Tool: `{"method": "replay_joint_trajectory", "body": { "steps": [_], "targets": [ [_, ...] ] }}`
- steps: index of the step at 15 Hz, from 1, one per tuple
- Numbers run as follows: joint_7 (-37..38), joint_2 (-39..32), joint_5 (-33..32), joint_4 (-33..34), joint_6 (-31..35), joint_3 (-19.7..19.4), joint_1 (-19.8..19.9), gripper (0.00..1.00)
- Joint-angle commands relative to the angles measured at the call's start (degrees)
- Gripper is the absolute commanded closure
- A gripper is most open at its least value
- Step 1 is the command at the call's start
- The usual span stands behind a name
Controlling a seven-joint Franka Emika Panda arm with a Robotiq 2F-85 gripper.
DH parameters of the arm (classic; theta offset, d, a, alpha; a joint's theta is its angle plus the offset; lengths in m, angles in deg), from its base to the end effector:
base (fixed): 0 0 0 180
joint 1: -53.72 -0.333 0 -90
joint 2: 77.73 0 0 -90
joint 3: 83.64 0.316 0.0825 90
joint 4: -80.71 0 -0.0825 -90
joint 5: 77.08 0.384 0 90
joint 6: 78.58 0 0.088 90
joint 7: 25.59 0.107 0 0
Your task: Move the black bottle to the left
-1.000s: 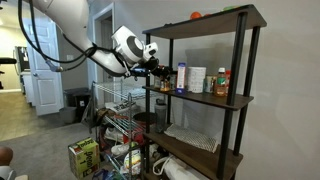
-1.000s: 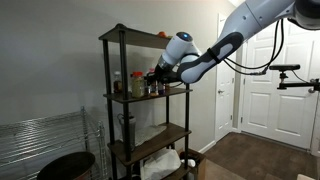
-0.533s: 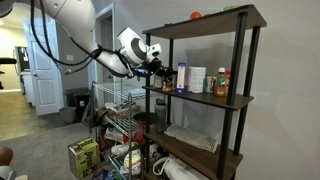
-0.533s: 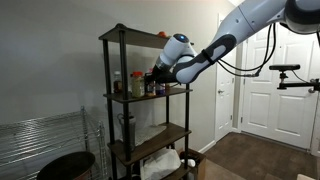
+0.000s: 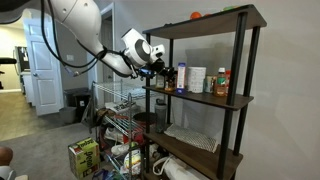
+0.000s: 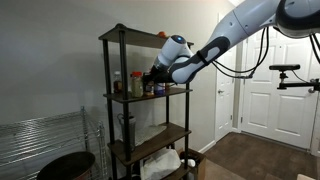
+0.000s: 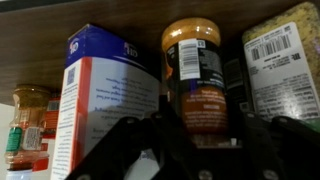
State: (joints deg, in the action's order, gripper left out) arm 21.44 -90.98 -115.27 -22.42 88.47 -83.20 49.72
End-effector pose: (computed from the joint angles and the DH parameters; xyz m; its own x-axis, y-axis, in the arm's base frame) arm 0.6611 0.0892 0.5134 0.5809 -0.1213 0.8049 -0.1327 -0.9897 -0.0534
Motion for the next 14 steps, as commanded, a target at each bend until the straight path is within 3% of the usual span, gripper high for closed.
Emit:
{"method": "replay_joint_trajectory", "body": {
  "steps": [1,2,3,4,7,14],
  "targets": [
    [0.53,-1.44,1.19,2.20,-0.60,0.02,0.19,0.73],
    [0.96,-1.52,0.93,2.41,-0.95,-0.23,0.07,0.59],
    [0.86,-1.56,0.98,2.44,-0.94,-0.25,0.12,0.23],
    [0.79,-1.48,1.01,2.34,-0.95,-0.31,0.17,0.21],
    [0.88,-1.04,0.51,1.94,-0.88,-0.79,0.04,0.03],
    [-0.87,2.33,0.42,-2.88,0.61,-0.25,0.51,0.00]
  ]
}}
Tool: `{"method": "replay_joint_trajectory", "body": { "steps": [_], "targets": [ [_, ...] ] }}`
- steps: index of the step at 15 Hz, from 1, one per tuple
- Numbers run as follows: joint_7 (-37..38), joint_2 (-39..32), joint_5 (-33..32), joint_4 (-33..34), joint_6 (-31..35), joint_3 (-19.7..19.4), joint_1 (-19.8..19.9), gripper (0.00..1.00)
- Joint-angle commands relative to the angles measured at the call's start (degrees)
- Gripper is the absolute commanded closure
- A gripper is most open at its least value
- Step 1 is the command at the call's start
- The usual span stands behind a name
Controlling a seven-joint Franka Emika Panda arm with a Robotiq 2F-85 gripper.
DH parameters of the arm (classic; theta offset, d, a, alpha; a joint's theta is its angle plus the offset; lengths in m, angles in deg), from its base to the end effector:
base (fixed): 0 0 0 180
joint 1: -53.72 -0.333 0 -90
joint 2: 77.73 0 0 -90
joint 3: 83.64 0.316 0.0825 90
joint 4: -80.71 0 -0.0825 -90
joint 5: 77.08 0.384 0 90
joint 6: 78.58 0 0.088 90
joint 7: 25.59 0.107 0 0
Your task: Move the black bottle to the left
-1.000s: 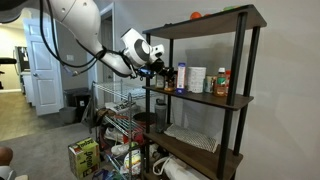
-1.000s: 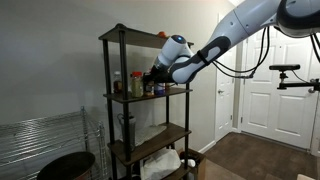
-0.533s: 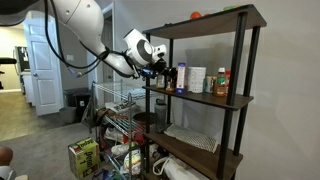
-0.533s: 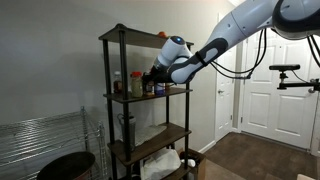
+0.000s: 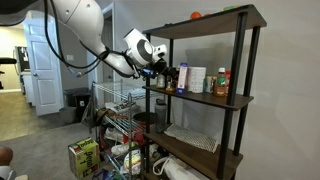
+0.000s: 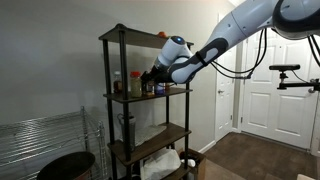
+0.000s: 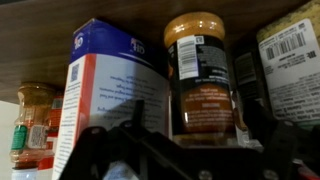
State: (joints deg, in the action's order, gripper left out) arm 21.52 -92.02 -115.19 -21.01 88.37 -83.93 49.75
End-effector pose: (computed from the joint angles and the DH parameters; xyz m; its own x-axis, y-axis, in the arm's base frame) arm 0.6682 0.0814 0.5137 0.5747 -0.1296 0.8080 -0.1475 -0.9876 -0.0534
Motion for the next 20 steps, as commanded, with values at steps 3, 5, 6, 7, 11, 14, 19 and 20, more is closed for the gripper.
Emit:
{"method": "replay_joint_trajectory", "body": {
  "steps": [3,5,6,7,11,14,19,20],
  "targets": [
    [-0.67,6.19,-0.61,-8.23,1.18,0.21,0.42,0.00],
    [-0.27,8.55,-1.59,-11.31,1.72,-0.25,0.45,0.00],
    [-0.06,9.80,-2.08,-12.81,2.03,-0.51,0.51,0.00],
    [-0.26,11.04,-2.04,-14.35,2.30,-0.64,0.66,0.00],
    [0.86,14.89,-2.84,-18.24,1.89,-2.28,0.88,0.00],
    [3.34,16.22,-5.25,-18.63,1.00,-4.20,1.30,0.00],
    [7.90,16.35,-8.71,-17.89,0.16,-6.86,2.55,0.00],
    [8.53,16.35,-8.96,-17.84,-0.03,-7.26,2.60,0.00]
  ]
}}
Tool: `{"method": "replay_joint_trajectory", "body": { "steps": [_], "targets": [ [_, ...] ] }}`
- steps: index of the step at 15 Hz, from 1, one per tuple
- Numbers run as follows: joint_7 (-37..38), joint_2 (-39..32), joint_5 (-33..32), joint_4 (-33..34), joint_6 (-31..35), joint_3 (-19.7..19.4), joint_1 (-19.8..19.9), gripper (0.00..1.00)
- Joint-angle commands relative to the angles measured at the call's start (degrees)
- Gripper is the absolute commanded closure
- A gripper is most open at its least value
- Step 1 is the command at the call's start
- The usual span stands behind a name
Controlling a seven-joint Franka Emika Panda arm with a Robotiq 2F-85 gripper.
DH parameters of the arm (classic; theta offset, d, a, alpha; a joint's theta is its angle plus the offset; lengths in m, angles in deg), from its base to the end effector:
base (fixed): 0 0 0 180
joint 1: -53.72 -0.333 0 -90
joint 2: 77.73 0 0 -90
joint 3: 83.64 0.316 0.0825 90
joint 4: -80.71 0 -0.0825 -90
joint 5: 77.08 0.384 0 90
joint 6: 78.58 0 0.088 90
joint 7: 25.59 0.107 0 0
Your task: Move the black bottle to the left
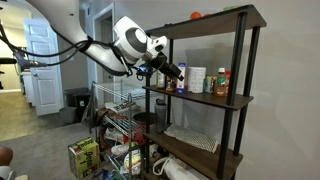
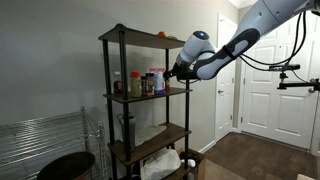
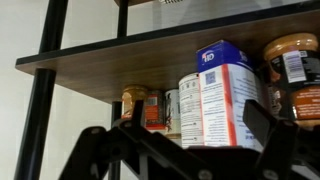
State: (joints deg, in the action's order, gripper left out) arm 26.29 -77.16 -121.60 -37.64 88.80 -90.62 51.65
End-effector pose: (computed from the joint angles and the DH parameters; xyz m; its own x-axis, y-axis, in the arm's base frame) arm 0.5893 -0.0069 0.5256 0.5626 -0.1884 0.8050 -0.2884 -0.9572 -0.0224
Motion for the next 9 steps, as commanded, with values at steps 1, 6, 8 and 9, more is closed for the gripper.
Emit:
{"method": "replay_joint_trajectory", "body": {
  "steps": [1,6,8,9],
  "targets": [
    [4.60,1.37,-3.03,-1.08,-0.54,-0.90,0.82,0.00],
    [2.73,0.00,-1.13,0.00,-0.24,-1.42,0.50,0.00],
    [2.74,0.00,-1.13,0.00,-0.24,-1.41,0.50,0.00],
    [2.75,0.00,-1.13,0.00,-0.24,-1.42,0.50,0.00]
  ]
}}
